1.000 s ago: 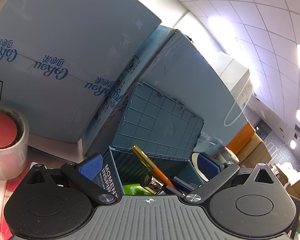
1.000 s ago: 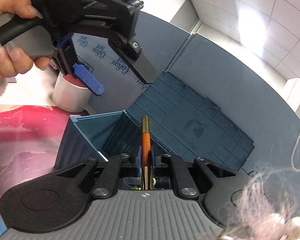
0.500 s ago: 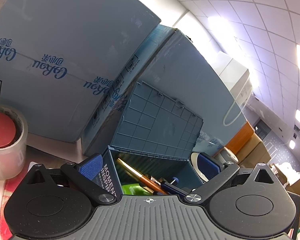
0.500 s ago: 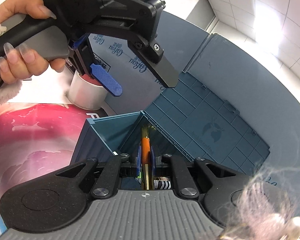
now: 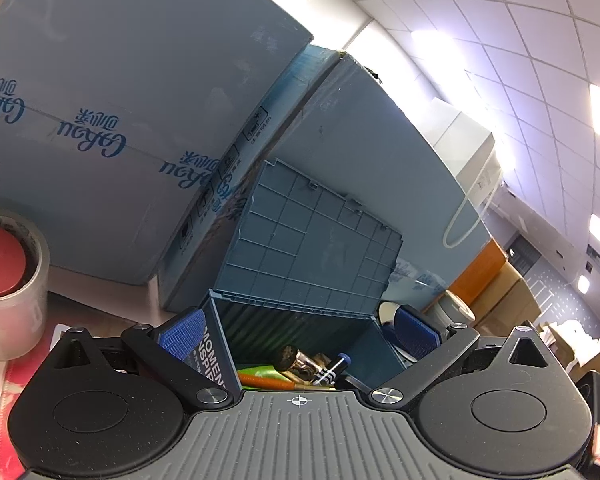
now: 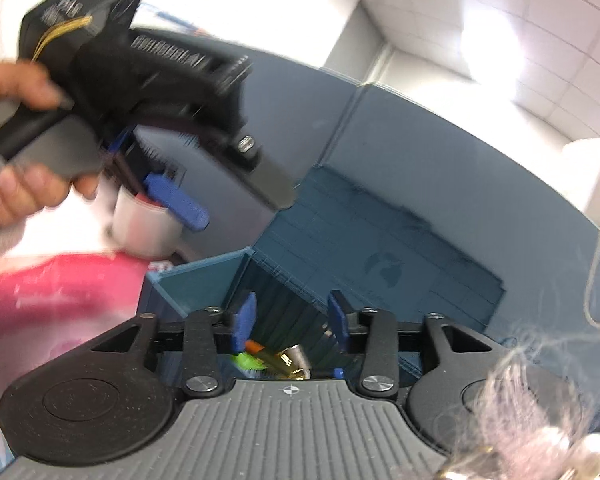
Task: Organize rigid objects
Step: 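Move the left tool back over the mat toward the black pen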
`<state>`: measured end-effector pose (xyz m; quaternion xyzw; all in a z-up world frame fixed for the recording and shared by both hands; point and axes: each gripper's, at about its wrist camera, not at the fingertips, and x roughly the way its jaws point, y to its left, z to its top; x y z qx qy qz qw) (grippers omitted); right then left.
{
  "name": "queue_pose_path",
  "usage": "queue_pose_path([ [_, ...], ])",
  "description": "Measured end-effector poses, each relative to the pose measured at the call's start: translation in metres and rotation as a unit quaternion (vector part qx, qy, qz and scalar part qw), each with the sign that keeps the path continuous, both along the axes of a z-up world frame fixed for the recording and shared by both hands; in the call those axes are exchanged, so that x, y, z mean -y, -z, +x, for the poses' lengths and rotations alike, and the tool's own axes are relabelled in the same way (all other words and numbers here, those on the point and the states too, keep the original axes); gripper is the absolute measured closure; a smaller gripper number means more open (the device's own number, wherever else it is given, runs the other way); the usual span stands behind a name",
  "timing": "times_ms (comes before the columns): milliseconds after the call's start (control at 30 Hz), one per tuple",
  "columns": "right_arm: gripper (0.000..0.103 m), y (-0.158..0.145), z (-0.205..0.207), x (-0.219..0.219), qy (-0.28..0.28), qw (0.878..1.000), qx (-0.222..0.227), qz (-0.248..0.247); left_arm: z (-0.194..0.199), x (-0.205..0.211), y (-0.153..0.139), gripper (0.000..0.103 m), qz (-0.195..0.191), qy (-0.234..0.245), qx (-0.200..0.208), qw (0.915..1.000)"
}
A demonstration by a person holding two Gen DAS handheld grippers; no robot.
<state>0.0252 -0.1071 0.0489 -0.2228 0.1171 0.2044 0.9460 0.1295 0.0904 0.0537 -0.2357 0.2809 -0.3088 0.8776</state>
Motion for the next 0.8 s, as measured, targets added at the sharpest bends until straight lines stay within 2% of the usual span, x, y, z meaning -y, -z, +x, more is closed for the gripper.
queue_pose_path([
  [33,0.043,-0.002,-0.002,0.003,0.005,1.0,0.005,0.014,-0.001,-0.001,0.0,0.001,-0.002,0.0,0.002,1.0],
  [67,0.037,-0.004,-0.004,0.006,0.009,1.0,0.009,0.028,-0.001,-0.001,-0.001,0.001,-0.005,0.0,0.004,1.0],
  [200,0.027,-0.01,-0.014,0.014,0.02,0.997,0.024,0.067,-0.002,-0.002,-0.002,0.001,-0.012,0.002,0.008,0.9999],
  [267,0.014,-0.012,-0.019,0.017,0.029,0.996,0.036,0.082,-0.003,-0.002,-0.003,0.001,-0.014,0.002,0.011,0.9998],
  [300,0.011,-0.012,-0.022,0.019,0.035,0.994,0.043,0.089,-0.004,-0.002,-0.004,0.001,-0.016,0.003,0.013,0.9998],
  [500,0.006,-0.01,-0.034,0.038,0.088,0.981,0.062,0.16,-0.008,-0.003,-0.008,0.001,-0.033,0.004,0.02,0.9992],
  [800,0.002,-0.006,-0.051,0.066,0.15,0.949,0.066,0.27,-0.012,0.007,-0.012,0.001,-0.038,0.013,0.029,0.9988],
])
